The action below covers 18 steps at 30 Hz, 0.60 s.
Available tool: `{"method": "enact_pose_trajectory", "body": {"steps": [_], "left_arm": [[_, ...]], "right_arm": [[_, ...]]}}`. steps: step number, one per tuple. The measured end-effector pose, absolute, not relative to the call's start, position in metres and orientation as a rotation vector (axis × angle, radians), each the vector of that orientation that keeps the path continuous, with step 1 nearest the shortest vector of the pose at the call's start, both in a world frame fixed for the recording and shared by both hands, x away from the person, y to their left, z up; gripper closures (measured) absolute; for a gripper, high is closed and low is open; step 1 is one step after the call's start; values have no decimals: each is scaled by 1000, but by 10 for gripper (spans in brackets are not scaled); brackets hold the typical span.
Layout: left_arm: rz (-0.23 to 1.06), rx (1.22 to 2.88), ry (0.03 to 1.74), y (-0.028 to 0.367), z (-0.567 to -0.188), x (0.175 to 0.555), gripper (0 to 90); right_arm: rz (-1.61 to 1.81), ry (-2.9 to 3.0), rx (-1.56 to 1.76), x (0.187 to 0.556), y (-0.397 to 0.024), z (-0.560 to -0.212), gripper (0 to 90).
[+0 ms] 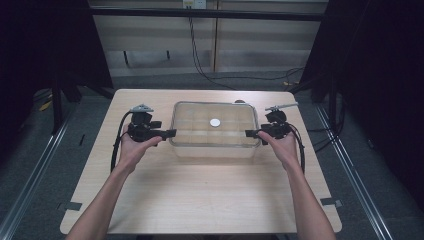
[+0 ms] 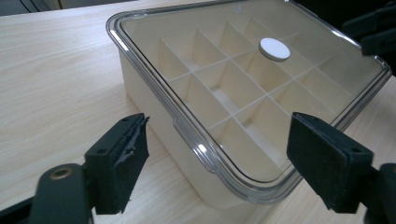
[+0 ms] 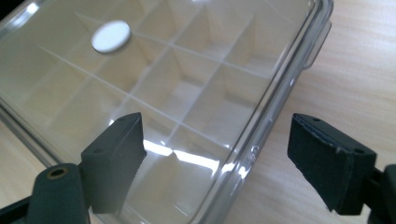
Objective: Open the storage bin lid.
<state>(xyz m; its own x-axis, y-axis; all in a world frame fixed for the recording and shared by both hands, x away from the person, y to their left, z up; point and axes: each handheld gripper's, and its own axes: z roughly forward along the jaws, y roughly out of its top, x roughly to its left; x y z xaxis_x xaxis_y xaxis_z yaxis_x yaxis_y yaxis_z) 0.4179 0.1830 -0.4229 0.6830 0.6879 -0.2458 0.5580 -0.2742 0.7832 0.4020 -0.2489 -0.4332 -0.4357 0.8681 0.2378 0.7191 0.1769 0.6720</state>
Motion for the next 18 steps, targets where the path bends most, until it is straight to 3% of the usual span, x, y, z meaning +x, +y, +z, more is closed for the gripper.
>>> {"method": "enact_pose_trajectory", "body": {"steps": [10, 18], "left_arm": [[154, 1979, 1005, 175, -438, 428, 212], [137, 2012, 970, 166, -442, 430, 212]], "right_arm": [[1096, 2274, 1549, 406, -244, -437, 184], [1120, 2281, 1563, 410, -241, -442, 128]]}}
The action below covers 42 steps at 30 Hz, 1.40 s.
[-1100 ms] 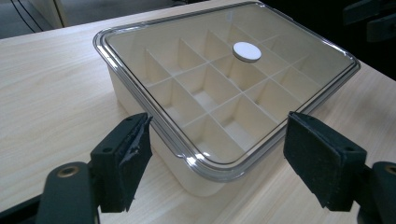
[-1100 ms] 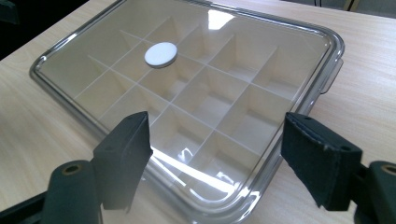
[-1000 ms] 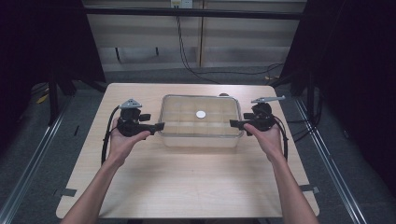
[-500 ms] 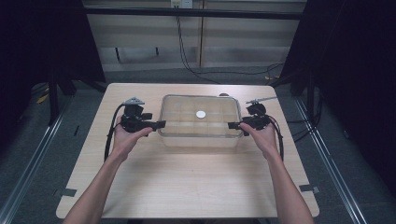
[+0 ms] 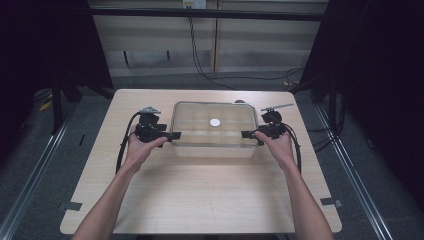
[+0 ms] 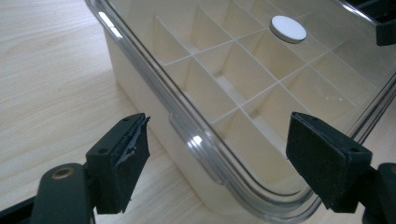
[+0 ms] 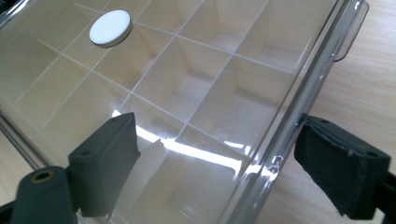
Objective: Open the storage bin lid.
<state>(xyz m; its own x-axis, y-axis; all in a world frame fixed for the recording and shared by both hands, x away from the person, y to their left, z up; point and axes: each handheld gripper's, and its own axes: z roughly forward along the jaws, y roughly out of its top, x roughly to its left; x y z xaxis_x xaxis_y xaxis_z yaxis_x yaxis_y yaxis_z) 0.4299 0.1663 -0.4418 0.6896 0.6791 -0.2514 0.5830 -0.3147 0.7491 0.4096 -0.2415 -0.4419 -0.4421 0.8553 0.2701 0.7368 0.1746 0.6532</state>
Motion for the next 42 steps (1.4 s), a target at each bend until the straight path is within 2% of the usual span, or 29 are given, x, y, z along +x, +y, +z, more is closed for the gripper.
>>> {"method": "enact_pose_trajectory", "body": {"steps": [3, 5, 15, 25, 30, 34, 42], "left_arm": [[128, 2034, 961, 159, -444, 429, 206], [126, 2026, 969, 156, -446, 429, 161], [138, 2030, 988, 152, -446, 437, 151], [52, 2003, 992, 149, -452, 445, 145], [38, 1995, 994, 150, -453, 446, 159], [29, 1980, 996, 154, -453, 446, 208], [32, 1977, 999, 154, -453, 446, 209]], "right_arm": [[1081, 2282, 1551, 409, -236, -440, 101], [1073, 2287, 1539, 407, -235, -440, 99], [1119, 2260, 1589, 412, -234, -446, 79], [1133, 2242, 1603, 414, -234, -449, 74], [1135, 2225, 1592, 413, -233, -449, 75], [1150, 2201, 1585, 412, -233, -451, 77], [1162, 2178, 1566, 409, -233, -452, 85]]}}
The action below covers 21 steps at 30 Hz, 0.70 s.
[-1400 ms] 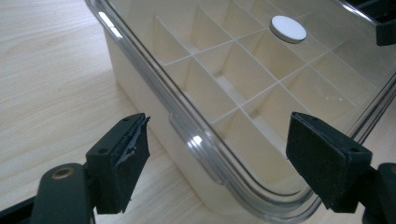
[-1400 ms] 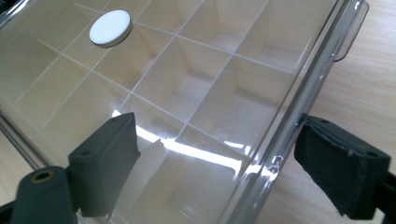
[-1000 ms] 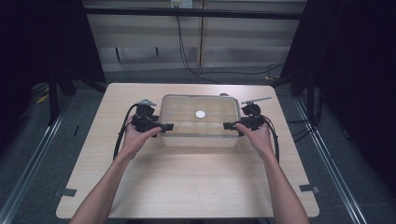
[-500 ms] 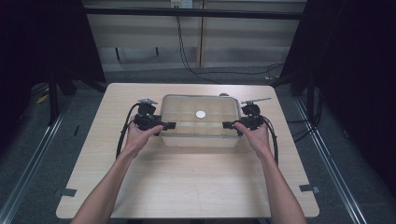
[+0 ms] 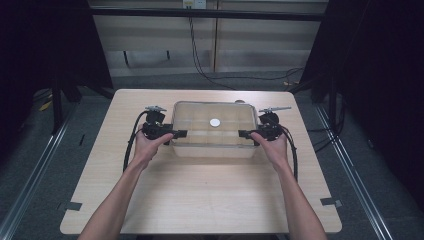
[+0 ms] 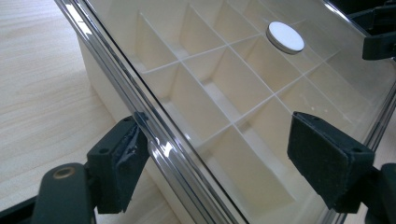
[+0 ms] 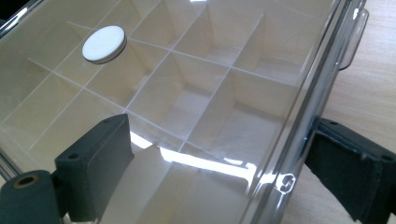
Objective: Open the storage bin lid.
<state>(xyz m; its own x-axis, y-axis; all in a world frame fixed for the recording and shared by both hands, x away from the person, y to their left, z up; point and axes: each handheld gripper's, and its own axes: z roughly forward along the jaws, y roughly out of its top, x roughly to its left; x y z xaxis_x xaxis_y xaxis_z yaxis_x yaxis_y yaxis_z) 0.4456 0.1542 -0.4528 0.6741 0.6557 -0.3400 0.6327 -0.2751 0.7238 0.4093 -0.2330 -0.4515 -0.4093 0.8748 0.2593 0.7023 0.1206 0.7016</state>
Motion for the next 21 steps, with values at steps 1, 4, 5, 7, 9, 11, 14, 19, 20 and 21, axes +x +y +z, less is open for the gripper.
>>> {"method": "enact_pose_trajectory", "body": {"steps": [1, 4, 5, 7, 9, 11, 14, 19, 20, 21], "left_arm": [[32, 1977, 999, 154, -453, 446, 209], [42, 1982, 997, 154, -452, 446, 208], [49, 1976, 1000, 154, -452, 446, 208], [60, 1981, 999, 154, -451, 446, 215], [64, 1982, 999, 154, -451, 446, 215], [72, 1978, 1002, 153, -450, 445, 215], [78, 1977, 1003, 153, -450, 444, 209], [83, 1980, 991, 154, -450, 444, 223], [88, 1979, 987, 154, -449, 443, 227], [98, 1972, 986, 154, -449, 442, 247]], "right_arm": [[1162, 2178, 1566, 409, -233, -452, 85], [1165, 2157, 1578, 409, -235, -451, 120], [1174, 2158, 1574, 409, -236, -451, 132], [1170, 2150, 1571, 407, -238, -450, 146], [1163, 2153, 1563, 407, -238, -449, 147], [1168, 2147, 1572, 407, -238, -450, 151], [1177, 2137, 1565, 407, -239, -449, 155], [1194, 2117, 1552, 406, -240, -447, 159], [1206, 2103, 1551, 406, -241, -446, 159], [1227, 2089, 1559, 405, -243, -445, 158]]}}
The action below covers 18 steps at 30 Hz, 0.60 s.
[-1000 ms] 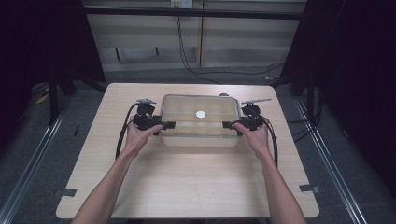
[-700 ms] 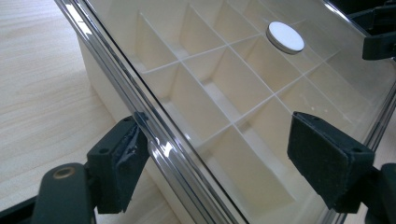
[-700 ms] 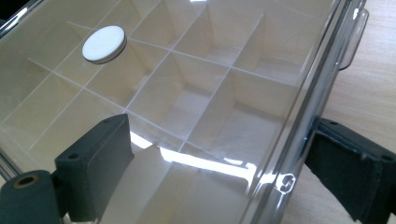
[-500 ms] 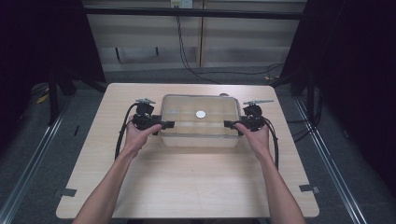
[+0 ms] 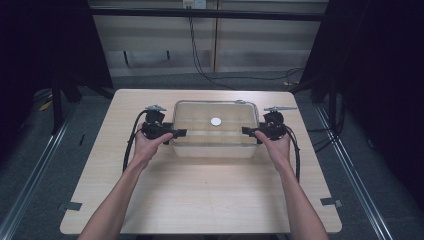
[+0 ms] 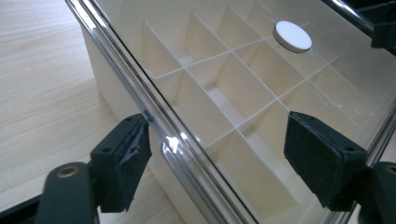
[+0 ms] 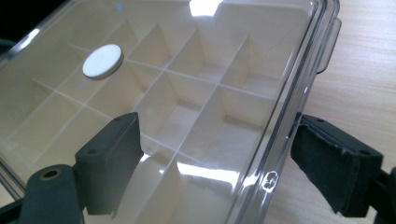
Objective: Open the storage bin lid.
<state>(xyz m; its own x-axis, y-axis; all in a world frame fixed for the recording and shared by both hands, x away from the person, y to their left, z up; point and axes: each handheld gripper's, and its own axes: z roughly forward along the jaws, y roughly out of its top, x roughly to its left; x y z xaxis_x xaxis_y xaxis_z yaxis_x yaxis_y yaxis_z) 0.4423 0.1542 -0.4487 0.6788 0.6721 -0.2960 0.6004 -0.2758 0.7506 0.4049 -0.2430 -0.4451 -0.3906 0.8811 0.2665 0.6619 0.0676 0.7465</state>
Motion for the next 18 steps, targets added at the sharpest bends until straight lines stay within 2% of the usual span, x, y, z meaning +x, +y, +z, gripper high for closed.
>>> {"method": "enact_pose_trajectory", "body": {"steps": [4, 7, 11, 15, 18], "left_arm": [[128, 1965, 960, 159, -445, 439, 364], [135, 1959, 963, 158, -444, 437, 369], [141, 1953, 951, 159, -443, 437, 371], [149, 1931, 943, 163, -439, 436, 449], [165, 1933, 939, 163, -437, 435, 464]], "right_arm": [[1278, 2064, 1576, 403, -249, -443, 166], [1274, 2065, 1571, 403, -248, -443, 168], [1289, 2055, 1547, 400, -249, -443, 236], [1333, 2011, 1534, 397, -253, -441, 308], [1379, 1998, 1539, 396, -256, -439, 332]]}}
